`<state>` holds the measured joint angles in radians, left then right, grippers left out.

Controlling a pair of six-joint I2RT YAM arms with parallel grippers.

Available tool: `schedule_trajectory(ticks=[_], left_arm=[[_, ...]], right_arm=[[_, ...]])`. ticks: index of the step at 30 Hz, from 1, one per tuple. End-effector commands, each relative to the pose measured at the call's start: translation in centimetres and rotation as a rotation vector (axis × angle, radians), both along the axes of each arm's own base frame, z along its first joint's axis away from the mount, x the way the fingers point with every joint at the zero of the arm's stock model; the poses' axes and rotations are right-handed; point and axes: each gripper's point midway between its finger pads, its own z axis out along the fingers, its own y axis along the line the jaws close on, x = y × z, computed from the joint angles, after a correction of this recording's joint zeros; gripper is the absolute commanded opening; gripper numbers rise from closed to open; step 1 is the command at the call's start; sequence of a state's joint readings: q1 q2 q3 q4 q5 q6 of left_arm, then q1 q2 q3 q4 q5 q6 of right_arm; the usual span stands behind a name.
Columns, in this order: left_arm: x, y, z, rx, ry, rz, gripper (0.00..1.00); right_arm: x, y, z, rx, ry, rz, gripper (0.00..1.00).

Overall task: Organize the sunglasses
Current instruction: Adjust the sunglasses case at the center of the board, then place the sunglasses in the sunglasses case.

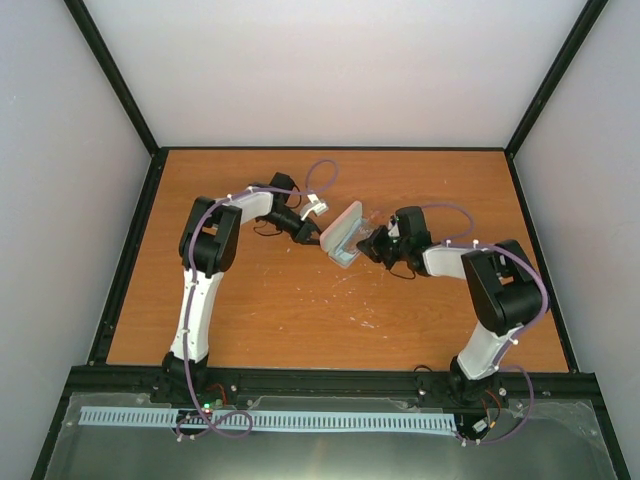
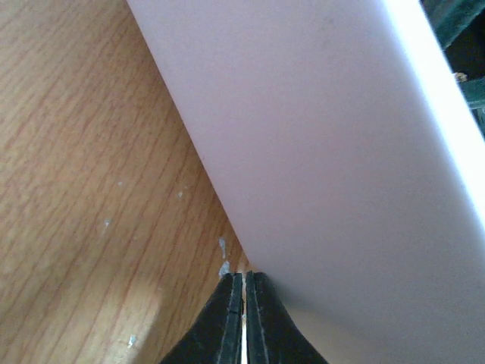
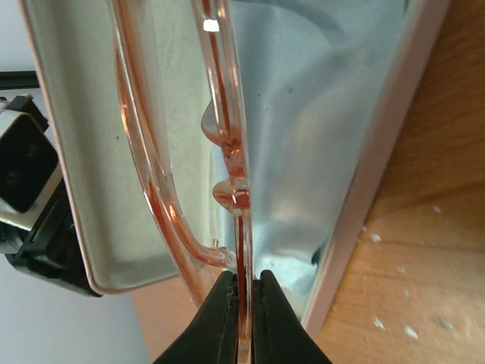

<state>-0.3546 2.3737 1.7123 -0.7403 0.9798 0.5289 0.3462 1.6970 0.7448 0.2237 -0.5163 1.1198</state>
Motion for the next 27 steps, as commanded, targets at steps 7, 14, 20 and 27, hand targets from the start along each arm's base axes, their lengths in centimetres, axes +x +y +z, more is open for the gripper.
schedule_trajectory(ticks=[7,14,20,27], left_arm=[[0.4,-0.8,3.1,-0.062,-0.048,-0.005,0.06],[0.6,-0.8,3.1,-0.064,-0.051,-0.005,0.07],[0.7,-0.9,3.1,-0.067,-0.056,-0.005,0.07],[0.8,-0.9,3.3,-0.069,-0.058,-0.004,0.08]], right_arm=[[2.4,1.8,1.1,0.06,-0.071,0.076,0.03],[1.3,2.0,0.2,0.081,-0.023,0.095,0.03],[0.9,2.2,-1.0,0.094,0.011,0.108,0.03],[0.6,2.3,-2.8,0.071,0.053,0.124,0.03]])
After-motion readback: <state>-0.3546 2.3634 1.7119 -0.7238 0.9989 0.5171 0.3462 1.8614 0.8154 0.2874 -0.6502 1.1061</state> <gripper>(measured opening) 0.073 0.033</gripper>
